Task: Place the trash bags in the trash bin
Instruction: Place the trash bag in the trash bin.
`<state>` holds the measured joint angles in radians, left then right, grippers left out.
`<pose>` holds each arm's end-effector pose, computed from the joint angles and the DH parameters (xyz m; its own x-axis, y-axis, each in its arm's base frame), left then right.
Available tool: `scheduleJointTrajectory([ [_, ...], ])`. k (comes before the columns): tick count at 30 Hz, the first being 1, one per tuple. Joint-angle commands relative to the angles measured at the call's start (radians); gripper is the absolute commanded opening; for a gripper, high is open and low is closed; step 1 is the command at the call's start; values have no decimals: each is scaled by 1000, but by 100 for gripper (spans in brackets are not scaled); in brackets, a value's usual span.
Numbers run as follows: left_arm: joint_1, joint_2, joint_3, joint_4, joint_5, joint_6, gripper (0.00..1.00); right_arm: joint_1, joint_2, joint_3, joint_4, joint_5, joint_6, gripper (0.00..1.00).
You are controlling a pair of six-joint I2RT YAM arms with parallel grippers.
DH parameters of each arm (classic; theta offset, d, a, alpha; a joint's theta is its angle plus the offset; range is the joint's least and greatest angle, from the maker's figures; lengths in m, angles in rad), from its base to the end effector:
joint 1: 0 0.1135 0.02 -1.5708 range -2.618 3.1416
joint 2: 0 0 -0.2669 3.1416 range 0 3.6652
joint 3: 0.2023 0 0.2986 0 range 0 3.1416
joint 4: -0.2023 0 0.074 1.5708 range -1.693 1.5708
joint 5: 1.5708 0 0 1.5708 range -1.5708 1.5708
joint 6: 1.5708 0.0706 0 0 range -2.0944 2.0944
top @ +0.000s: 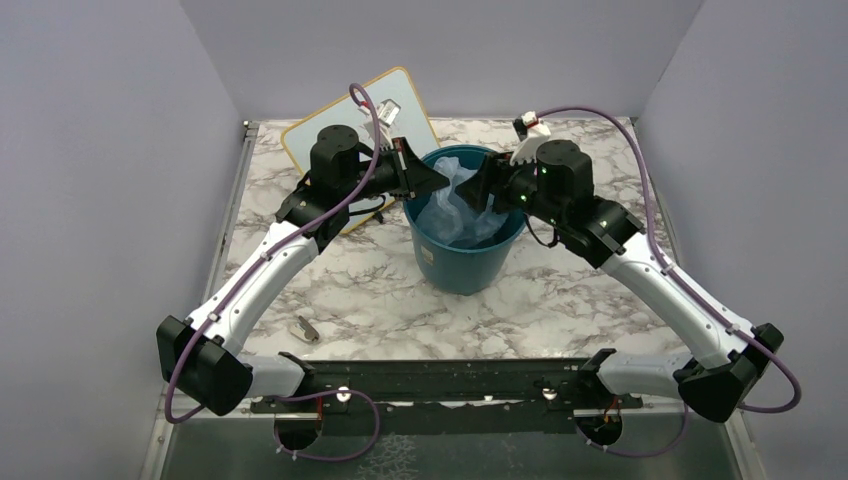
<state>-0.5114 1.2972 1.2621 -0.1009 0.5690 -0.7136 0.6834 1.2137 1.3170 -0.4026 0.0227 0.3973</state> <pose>0.3080 -0.2165 0.4021 -0.6640 -0.2597 -0.7012 0.5862 0.4013 -0.7037 0.2721 0.2195 0.4108 -0.4486 0.1336 -0.8837 -0.4781 0.7995 0.3636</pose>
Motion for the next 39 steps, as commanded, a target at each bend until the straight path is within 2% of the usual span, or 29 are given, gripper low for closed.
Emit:
scheduleJointTrajectory([
  [1,8,-1,31,14,29,4,2,-1,29,-25,103,-105,101,66],
  [6,10,-7,28,14,28,0,2,-4,78,-38,198,-13,168,66],
  [10,16,-15,38,-11,21,6,2,-7,131,2,205,22,178,61],
  [15,30,-43,27,-54,-14,29,2,-7,119,-27,243,-8,167,33],
  [19,50,-47,47,-99,-34,63,2,-7,72,-26,151,108,95,16],
  [22,70,-28,98,-210,-83,146,1,-31,43,8,58,77,-16,14],
  [24,86,-24,121,-285,-141,192,0,-61,38,51,-51,122,-54,13],
  [28,135,-42,95,-387,-230,230,0,-192,10,55,-172,95,-78,11],
  [35,180,-66,125,-488,-367,330,0,-401,-57,20,-134,62,-58,12],
  [39,194,-53,158,-551,-407,382,0,-448,-35,60,-169,103,-97,12],
])
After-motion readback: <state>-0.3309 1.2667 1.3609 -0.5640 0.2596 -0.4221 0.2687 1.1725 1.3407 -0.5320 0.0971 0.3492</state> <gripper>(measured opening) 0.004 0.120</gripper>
